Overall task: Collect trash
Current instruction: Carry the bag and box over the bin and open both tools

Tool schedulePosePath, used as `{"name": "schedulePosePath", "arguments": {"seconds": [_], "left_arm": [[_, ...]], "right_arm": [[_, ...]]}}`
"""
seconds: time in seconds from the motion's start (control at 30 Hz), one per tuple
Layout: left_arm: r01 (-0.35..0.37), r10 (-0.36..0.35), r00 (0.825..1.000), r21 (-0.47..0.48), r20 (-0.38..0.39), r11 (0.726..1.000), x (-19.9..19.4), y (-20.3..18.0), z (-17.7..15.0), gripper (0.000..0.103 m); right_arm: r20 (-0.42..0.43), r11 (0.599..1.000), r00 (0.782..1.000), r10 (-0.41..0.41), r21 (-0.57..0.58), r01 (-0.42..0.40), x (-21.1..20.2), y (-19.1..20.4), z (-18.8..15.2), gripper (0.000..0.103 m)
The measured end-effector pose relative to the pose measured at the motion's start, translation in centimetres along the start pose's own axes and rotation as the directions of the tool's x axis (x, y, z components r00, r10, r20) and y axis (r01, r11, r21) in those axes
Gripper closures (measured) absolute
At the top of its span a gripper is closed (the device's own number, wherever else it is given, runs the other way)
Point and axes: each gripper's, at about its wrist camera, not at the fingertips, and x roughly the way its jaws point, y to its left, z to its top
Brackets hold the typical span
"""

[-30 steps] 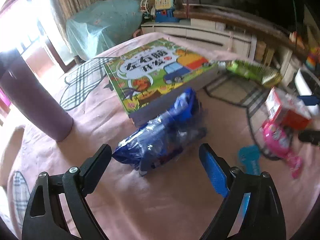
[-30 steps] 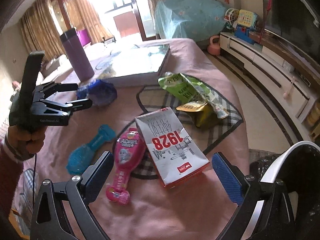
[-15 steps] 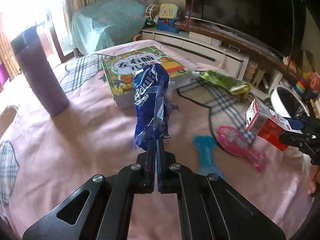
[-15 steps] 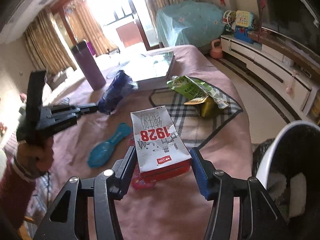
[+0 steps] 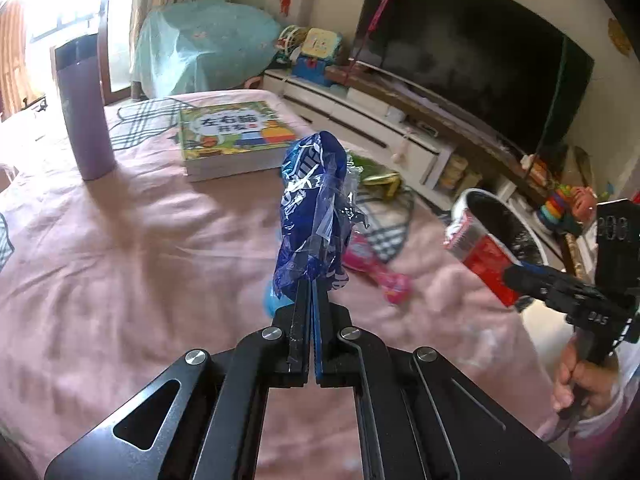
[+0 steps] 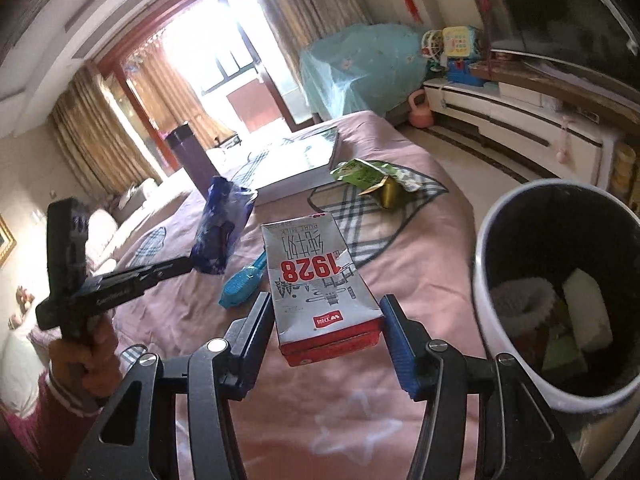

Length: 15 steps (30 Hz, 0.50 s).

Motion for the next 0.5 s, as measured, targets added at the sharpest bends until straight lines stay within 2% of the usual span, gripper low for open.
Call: {"name": "schedulePosePath", "arguments": {"seconds": [0.5], "left_arm": [[0.126, -0.126, 0.992, 0.077, -0.001, 0.989, -0.3, -9.5, -0.9, 0.103]], "right_arm": [[0.086, 0.994, 0.993, -0.087, 0.08, 0.08, -5.6, -4.3, -1.3, 0.048]]}}
